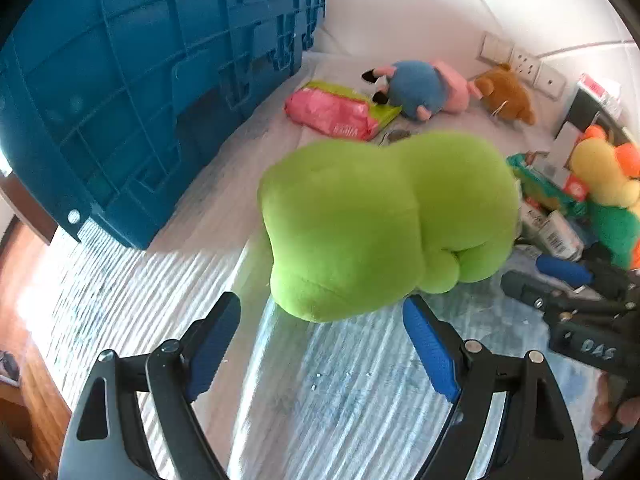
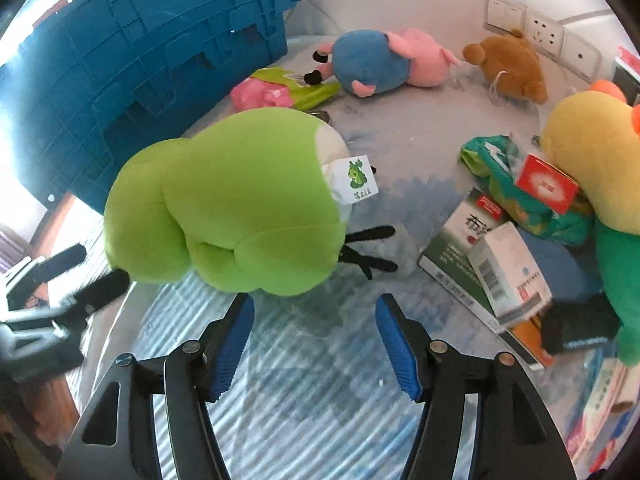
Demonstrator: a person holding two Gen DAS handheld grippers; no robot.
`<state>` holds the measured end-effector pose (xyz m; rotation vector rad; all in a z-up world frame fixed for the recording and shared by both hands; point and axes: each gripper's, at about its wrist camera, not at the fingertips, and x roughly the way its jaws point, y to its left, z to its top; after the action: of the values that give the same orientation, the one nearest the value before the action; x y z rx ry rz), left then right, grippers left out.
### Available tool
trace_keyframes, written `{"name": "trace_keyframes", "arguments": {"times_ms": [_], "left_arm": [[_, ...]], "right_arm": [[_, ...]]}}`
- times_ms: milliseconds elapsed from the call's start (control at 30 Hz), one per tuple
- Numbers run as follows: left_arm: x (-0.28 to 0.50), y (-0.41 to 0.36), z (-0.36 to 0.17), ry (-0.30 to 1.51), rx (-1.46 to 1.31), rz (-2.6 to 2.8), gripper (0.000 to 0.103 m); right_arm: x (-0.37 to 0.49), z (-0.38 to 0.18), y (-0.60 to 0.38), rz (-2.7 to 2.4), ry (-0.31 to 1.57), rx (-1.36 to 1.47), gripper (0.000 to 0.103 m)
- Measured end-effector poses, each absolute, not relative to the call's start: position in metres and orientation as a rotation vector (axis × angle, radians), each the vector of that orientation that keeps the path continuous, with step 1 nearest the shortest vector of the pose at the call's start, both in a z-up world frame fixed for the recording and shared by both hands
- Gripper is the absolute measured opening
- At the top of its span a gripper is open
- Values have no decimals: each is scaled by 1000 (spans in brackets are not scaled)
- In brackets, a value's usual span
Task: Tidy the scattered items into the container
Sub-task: 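Grasp the green plush frog with the left tool while the right tool grasps it too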
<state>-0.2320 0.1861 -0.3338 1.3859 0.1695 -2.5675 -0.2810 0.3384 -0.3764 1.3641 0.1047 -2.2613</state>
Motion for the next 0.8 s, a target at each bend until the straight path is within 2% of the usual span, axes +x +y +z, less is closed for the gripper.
{"name": "trace_keyframes", "arguments": {"times_ms": [200, 400, 533, 667, 800], "left_arm": [[-254, 187, -360, 183, 1425, -2537, 83], [-279, 180, -369, 201, 1423, -2575, 83], [-292, 186, -372, 137, 1408, -2612, 81], [-296, 185, -371, 101, 1364, -2623, 72], [-294, 186, -365, 66, 1341, -2642, 69]], "right_arm": [[-294, -390, 313, -2229, 206, 1335, 65], [-319, -398, 313, -2228, 160, 1313, 65], [-328, -401, 306, -2210, 189, 1294, 46], [-329, -405, 304, -2205, 180, 1287, 39], [-323, -400, 306, -2222, 183, 1249, 36]]}}
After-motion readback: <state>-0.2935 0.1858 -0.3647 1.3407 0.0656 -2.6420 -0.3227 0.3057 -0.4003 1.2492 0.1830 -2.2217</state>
